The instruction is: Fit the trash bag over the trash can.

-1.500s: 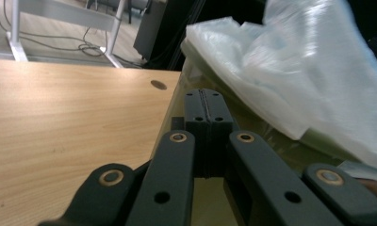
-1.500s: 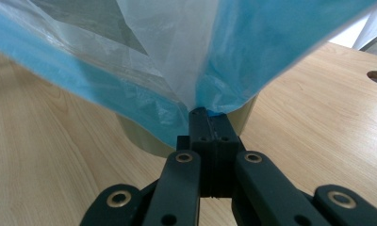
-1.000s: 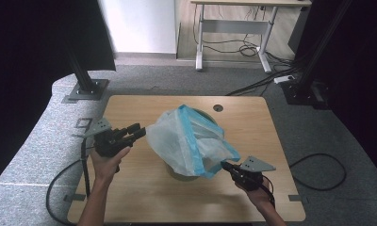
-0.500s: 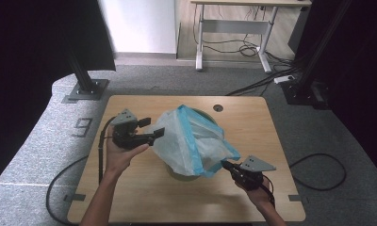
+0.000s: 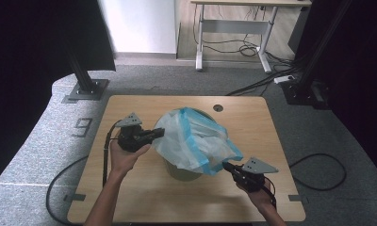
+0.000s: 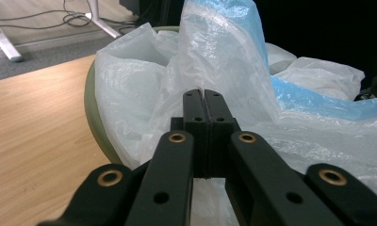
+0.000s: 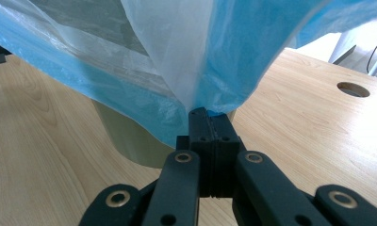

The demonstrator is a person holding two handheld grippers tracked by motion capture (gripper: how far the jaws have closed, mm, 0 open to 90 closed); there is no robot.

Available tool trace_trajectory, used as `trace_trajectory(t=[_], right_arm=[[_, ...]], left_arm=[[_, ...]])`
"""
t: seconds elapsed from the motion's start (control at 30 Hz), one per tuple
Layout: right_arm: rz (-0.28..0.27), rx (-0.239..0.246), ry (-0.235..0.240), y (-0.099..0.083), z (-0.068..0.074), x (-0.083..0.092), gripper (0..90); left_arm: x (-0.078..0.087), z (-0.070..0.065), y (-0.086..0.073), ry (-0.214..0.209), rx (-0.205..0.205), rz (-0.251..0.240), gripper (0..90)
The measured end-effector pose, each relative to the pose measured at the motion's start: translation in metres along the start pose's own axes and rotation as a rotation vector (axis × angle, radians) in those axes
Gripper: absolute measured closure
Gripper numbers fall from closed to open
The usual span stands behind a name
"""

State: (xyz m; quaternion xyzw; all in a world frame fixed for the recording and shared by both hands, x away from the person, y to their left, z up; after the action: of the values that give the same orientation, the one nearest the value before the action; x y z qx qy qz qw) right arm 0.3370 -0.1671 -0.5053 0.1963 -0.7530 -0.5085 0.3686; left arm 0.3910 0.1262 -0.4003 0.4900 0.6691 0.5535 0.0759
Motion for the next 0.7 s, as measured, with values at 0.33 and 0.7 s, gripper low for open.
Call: trace_trajectory(t=[0.33,0.7], right_arm=[[-0.011,0.012,-0.005,-0.011,-0.01,0.019,67.4],[-0.056,0.02,-0.129,0.006,-0.08,0.042,58.3]], left_arm=[[0.019,0.005,-0.001,-0.029,0.014,-0.089,90.0],[0.022,0.0,-0.001,-0.081,-0.004,-0.108,90.0]])
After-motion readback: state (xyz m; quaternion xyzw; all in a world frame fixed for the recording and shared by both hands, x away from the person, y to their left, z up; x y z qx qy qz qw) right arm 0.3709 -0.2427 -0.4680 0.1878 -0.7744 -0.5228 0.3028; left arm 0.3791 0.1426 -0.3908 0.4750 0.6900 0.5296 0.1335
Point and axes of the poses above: each handheld gripper's, and its own axes: x roughly backward along the jaws, y roughly out of its top, z roughly to its left, the point moved 7 cm from there along -x, roughly forward along the jaws, and after that the axes turned 12 degrees about x, right-handed, at the moved point
